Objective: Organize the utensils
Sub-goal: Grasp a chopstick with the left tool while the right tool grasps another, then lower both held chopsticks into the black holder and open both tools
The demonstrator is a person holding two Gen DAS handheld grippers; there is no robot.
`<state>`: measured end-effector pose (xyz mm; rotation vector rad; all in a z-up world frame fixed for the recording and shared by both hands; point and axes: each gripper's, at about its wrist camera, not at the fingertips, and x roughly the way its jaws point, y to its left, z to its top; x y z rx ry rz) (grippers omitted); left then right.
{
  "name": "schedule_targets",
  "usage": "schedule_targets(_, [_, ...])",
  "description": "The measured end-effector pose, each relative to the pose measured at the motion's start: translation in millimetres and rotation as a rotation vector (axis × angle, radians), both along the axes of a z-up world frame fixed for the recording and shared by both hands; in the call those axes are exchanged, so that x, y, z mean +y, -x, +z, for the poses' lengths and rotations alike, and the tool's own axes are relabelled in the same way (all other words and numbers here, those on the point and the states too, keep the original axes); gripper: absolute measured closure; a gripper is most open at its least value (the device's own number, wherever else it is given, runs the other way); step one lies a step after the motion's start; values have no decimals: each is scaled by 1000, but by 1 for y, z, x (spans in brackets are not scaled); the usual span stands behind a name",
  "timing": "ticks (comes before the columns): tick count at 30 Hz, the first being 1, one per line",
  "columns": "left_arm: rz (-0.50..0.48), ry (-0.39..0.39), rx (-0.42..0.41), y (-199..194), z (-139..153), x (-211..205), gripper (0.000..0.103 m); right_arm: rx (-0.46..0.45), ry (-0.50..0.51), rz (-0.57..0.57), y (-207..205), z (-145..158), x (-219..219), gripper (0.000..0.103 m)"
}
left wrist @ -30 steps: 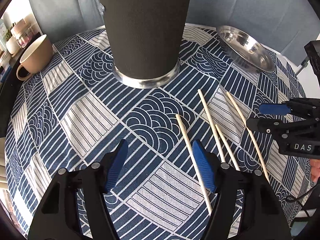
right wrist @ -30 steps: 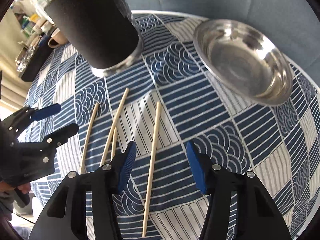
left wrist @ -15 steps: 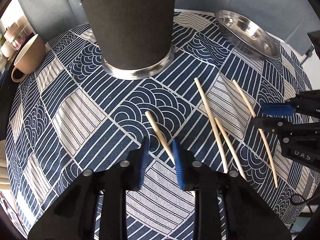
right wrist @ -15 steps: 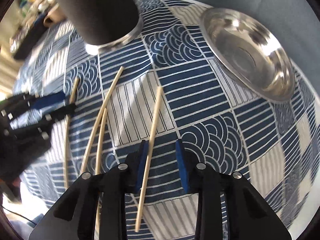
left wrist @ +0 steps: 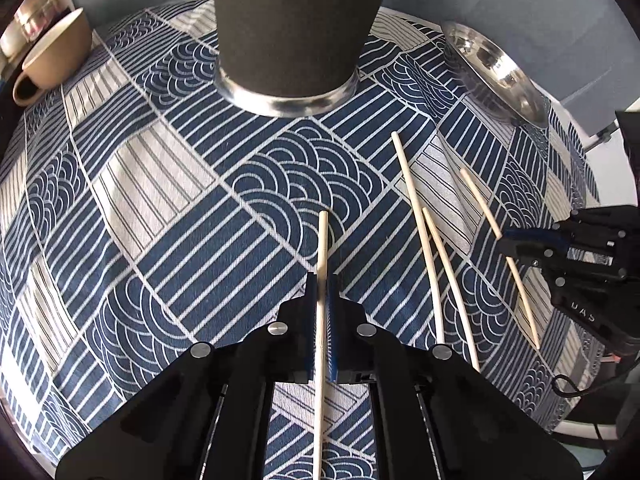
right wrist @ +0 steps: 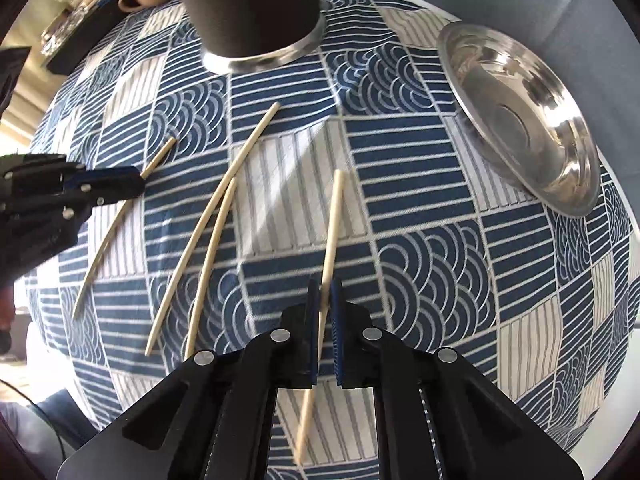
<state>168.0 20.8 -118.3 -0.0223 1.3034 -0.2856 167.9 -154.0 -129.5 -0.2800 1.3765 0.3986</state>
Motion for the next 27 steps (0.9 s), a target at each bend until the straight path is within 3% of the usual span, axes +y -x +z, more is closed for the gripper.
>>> schedule_targets(7, [34, 14, 12, 5, 5, 16, 98, 11, -139, -27, 23, 19, -9, 98])
schedule_targets(12, [68, 48, 5, 5, 18, 24, 98, -26, -174, -39, 25, 40, -14, 98])
schedule_targets(20, [81, 33, -72, 1, 51, 32, 98, -85, -202, -8, 0, 77, -4, 98])
schedule_targets(27, [88, 29, -180, -9, 103, 41, 98, -206, -240, 38, -14, 131, 14, 98])
